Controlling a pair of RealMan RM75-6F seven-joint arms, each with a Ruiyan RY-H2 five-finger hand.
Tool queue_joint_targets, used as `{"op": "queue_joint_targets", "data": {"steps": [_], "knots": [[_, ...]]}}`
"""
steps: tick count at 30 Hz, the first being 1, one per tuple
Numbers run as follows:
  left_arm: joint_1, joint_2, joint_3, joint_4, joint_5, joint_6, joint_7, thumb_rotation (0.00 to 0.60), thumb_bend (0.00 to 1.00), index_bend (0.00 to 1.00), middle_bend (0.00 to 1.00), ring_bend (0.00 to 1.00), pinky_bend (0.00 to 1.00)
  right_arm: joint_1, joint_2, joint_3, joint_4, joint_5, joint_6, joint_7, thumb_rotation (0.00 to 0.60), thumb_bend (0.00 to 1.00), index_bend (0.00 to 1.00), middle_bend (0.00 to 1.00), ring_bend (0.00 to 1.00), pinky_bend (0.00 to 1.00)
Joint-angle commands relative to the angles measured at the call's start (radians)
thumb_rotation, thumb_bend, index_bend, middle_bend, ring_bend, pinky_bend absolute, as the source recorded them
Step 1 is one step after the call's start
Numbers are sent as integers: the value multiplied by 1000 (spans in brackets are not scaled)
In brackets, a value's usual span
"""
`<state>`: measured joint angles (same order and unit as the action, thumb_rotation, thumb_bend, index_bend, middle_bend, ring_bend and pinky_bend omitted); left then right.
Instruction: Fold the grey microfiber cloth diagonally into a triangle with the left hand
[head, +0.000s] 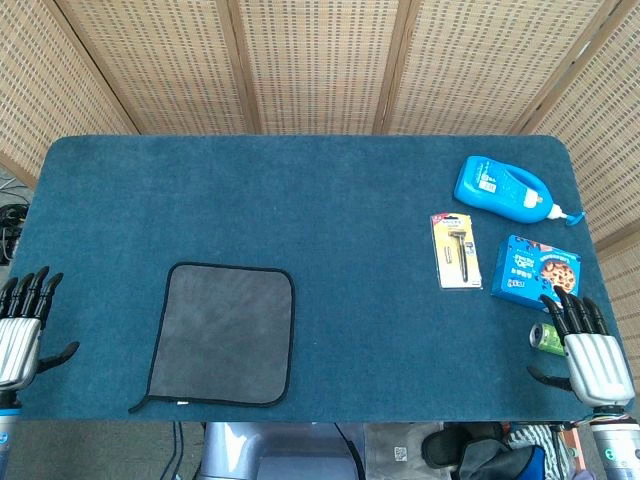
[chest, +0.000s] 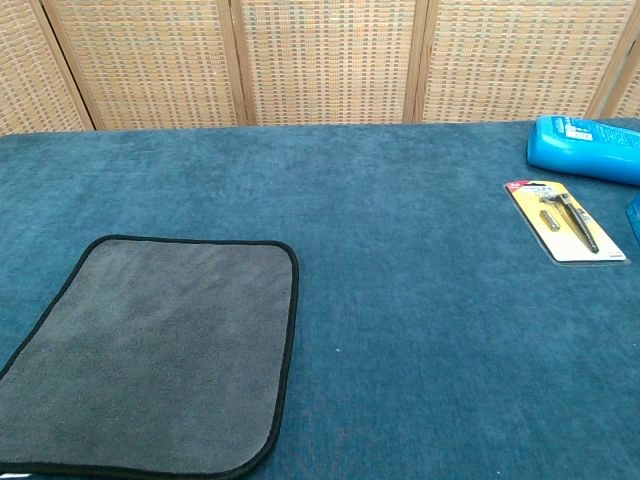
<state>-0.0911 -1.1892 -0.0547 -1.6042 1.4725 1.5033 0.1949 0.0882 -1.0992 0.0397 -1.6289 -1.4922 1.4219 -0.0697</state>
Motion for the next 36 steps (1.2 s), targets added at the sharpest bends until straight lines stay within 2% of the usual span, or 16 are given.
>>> {"op": "queue_joint_targets", "data": {"steps": [1, 26, 36], "knots": [[-1, 0, -1, 0, -2, -3, 1, 600, 176, 0, 0, 0, 0, 0, -2, -1, 5, 2, -2, -2, 600, 0, 54, 0, 0, 0], [-1, 6, 5, -9, 7, -4, -7, 600, 175, 0, 0, 0, 0, -4, 4, -2, -8, -6, 11, -6, 600, 0, 54, 0, 0, 0], [-14, 1, 31, -18, 56, -23, -13, 600, 187, 0, 0, 0, 0, -1, 1, 2, -1, -3, 7, 2, 600, 0, 54, 0, 0, 0]]}}
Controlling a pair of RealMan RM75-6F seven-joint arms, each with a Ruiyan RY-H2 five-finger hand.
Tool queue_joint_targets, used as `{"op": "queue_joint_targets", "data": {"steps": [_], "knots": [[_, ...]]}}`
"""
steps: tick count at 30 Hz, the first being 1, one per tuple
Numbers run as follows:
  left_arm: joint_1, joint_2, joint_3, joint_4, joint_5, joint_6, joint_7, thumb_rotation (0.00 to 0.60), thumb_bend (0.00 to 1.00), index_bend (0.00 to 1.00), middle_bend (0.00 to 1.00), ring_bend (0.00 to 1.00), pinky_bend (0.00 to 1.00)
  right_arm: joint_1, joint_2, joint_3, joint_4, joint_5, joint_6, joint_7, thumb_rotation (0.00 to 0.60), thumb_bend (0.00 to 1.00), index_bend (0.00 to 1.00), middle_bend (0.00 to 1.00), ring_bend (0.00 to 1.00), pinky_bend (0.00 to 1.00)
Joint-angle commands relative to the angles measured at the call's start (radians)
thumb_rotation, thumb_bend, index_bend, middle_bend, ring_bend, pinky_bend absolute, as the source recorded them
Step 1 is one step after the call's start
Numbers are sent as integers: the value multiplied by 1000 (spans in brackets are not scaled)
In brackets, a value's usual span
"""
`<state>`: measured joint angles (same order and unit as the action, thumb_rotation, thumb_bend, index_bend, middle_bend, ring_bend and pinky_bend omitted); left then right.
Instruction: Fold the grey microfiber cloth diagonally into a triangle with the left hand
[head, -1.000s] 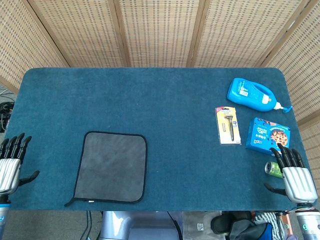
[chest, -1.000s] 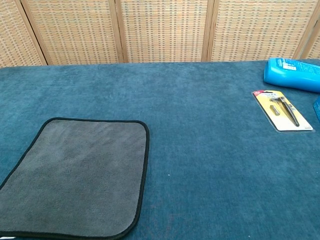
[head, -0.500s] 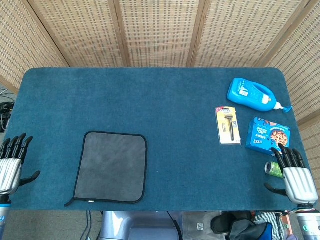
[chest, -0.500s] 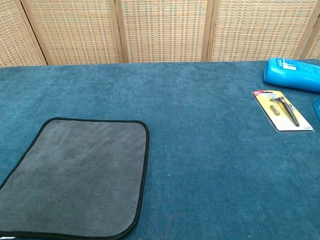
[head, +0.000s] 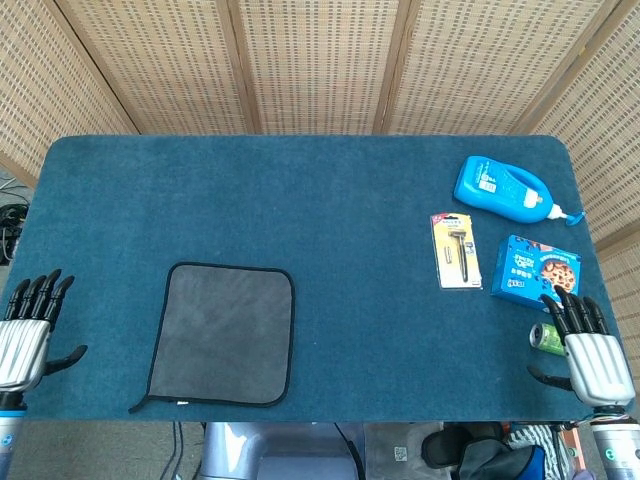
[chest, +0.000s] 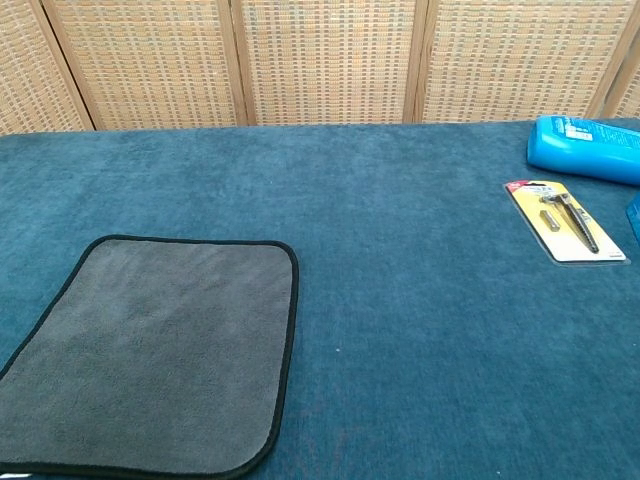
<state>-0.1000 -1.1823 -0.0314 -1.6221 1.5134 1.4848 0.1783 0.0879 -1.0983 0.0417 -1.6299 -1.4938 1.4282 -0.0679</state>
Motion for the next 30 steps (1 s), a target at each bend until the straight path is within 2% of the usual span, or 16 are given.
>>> {"op": "queue_joint_targets", "data": {"steps": [1, 10, 14, 22, 30], "knots": [[-7, -10, 11, 1, 22, -6, 9, 600, 187, 0, 0, 0, 0, -1, 0, -1, -1, -2, 2, 1, 600, 0, 54, 0, 0, 0], [-43, -41, 66, -15, 120, -61, 13, 600, 188, 10, 0, 0, 0, -3, 2, 1, -4, -6, 10, 4, 600, 0, 54, 0, 0, 0], [-66, -44, 94, -25, 159, -104, 0, 600, 187, 134, 0, 0, 0, -4, 1, 2, -4, -7, 16, 7, 600, 0, 54, 0, 0, 0], [-94, -58, 143, 1, 189, -187, 19, 600, 187, 278, 0, 0, 0, -7, 3, 6, -4, -5, 23, 14, 600, 0, 54, 0, 0, 0], [-121, -58, 182, 54, 210, -254, 29, 600, 187, 322, 0, 0, 0, -10, 0, 8, -1, -2, 29, 16, 600, 0, 54, 0, 0, 0]]}}
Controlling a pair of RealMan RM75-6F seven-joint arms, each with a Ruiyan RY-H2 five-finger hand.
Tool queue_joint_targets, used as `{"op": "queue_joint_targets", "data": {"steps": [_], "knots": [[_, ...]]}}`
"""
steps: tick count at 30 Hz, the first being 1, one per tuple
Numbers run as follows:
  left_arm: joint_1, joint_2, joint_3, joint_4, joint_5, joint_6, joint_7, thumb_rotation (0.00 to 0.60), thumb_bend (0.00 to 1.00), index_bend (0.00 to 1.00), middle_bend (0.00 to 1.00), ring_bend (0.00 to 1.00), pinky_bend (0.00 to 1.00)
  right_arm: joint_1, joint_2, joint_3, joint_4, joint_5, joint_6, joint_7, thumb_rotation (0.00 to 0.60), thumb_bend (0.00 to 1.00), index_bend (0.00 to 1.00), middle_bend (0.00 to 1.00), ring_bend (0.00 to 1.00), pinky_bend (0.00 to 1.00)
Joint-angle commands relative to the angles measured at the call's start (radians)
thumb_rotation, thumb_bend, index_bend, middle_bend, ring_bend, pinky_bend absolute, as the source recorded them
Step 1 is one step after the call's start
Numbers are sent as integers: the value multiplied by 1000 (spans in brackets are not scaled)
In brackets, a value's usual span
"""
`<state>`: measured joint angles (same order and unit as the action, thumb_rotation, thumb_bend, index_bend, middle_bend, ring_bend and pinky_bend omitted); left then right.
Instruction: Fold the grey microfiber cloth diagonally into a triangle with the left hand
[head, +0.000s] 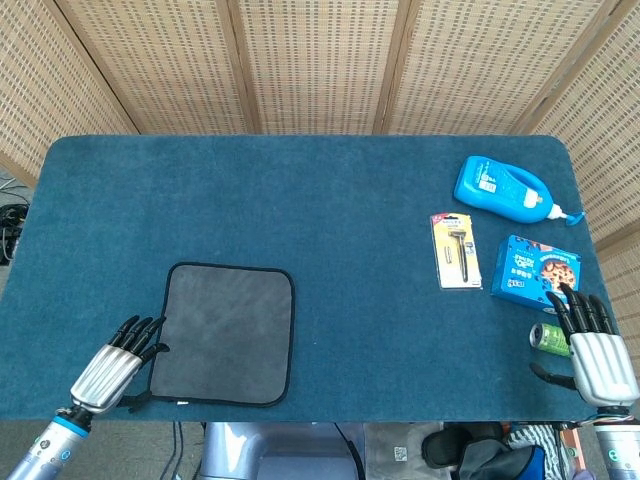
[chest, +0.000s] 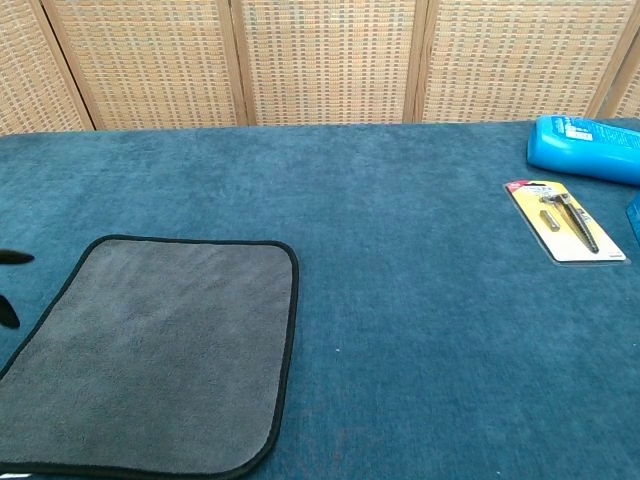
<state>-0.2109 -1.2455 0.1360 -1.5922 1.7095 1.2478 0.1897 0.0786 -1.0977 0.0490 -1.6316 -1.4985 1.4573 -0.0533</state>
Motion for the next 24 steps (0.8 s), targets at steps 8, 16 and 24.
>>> {"op": "queue_joint_targets", "data": {"steps": [8, 16, 24], "knots": [[-5, -15, 33, 79, 14, -33, 61, 600, 188, 342, 0, 0, 0, -4, -2, 3, -2, 2, 9, 0, 600, 0, 54, 0, 0, 0], [-7, -37, 45, 97, 20, -41, 55, 600, 292, 343, 0, 0, 0, -5, -2, 4, -3, -1, 13, 8, 600, 0, 54, 0, 0, 0], [-11, -59, 53, 116, 15, -57, 61, 600, 295, 343, 0, 0, 0, -6, -3, 9, 1, 2, 17, 15, 600, 0, 54, 0, 0, 0]]}}
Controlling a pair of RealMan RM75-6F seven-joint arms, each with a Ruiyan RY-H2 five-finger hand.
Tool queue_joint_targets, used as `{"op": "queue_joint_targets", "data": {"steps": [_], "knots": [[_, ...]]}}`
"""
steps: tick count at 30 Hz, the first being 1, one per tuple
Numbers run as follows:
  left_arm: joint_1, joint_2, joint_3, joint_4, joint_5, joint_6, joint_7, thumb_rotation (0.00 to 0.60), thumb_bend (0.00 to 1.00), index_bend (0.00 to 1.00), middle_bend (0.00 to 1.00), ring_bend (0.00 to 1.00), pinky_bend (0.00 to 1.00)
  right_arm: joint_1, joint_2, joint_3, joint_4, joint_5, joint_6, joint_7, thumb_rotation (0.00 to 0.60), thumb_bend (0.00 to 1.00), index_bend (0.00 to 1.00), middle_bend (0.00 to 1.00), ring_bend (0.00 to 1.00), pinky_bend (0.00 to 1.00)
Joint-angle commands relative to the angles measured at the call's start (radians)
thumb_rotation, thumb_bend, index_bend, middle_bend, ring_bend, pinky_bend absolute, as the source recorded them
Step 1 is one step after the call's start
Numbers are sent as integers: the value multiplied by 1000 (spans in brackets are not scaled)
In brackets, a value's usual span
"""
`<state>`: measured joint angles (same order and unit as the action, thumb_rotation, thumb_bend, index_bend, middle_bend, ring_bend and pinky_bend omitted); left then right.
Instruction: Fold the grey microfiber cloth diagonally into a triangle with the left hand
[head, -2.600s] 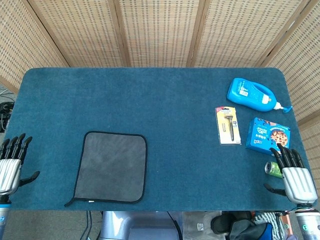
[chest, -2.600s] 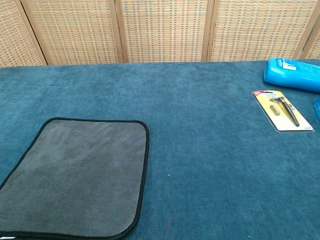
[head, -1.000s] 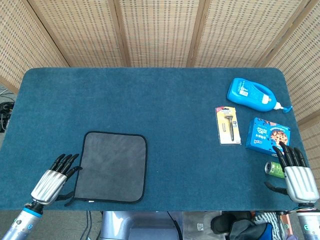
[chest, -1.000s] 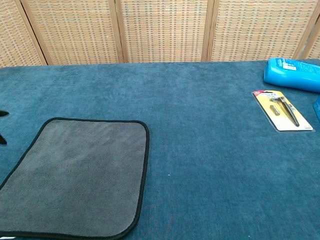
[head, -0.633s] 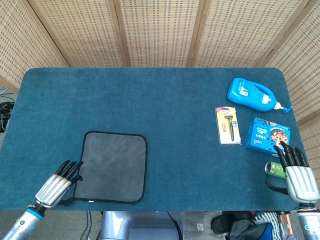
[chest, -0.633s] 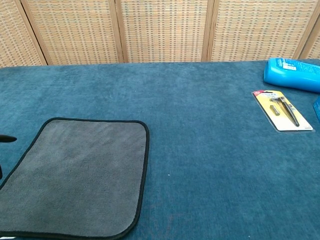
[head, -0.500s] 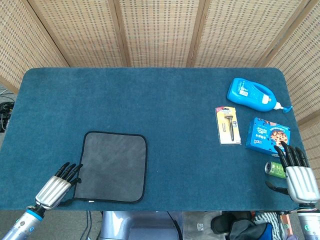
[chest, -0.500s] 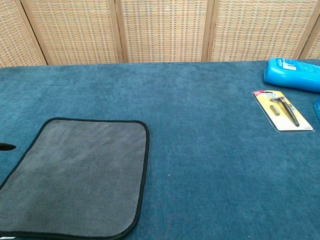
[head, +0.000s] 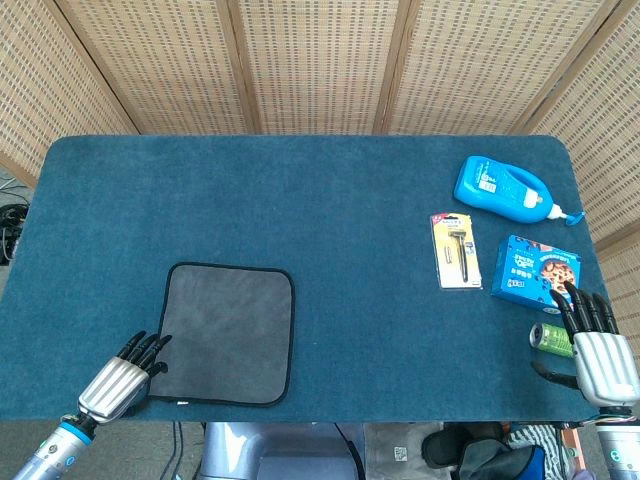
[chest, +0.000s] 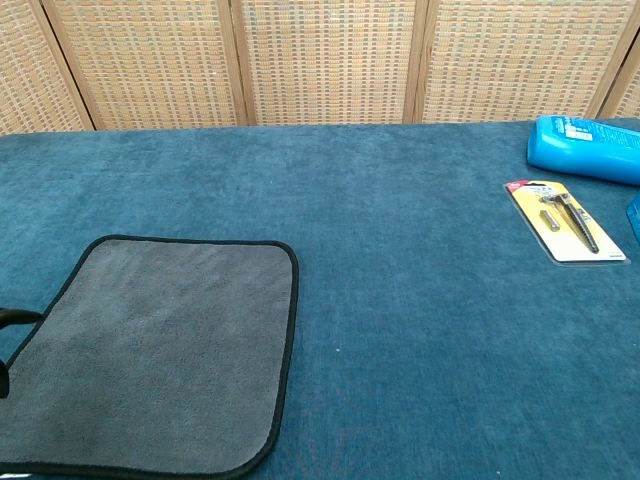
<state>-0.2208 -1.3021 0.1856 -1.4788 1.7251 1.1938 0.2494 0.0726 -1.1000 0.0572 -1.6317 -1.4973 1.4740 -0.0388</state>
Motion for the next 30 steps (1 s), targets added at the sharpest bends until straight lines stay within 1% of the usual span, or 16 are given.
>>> {"op": "queue_joint_targets", "data": {"steps": [1, 9, 30], "knots": [[-1, -3, 4, 3, -1, -3, 2, 600, 296, 343, 0, 0, 0, 0, -1, 1, 1, 2, 1, 2, 600, 0, 54, 0, 0, 0], [-1, -1, 10, 1, -3, -4, 11, 600, 296, 343, 0, 0, 0, -2, -2, 3, 1, 2, 4, 4, 600, 0, 54, 0, 0, 0], [7, -61, 14, 56, -13, -7, 43, 600, 297, 343, 0, 0, 0, -7, -1, 10, -1, 5, 17, 11, 600, 0, 54, 0, 0, 0]]}}
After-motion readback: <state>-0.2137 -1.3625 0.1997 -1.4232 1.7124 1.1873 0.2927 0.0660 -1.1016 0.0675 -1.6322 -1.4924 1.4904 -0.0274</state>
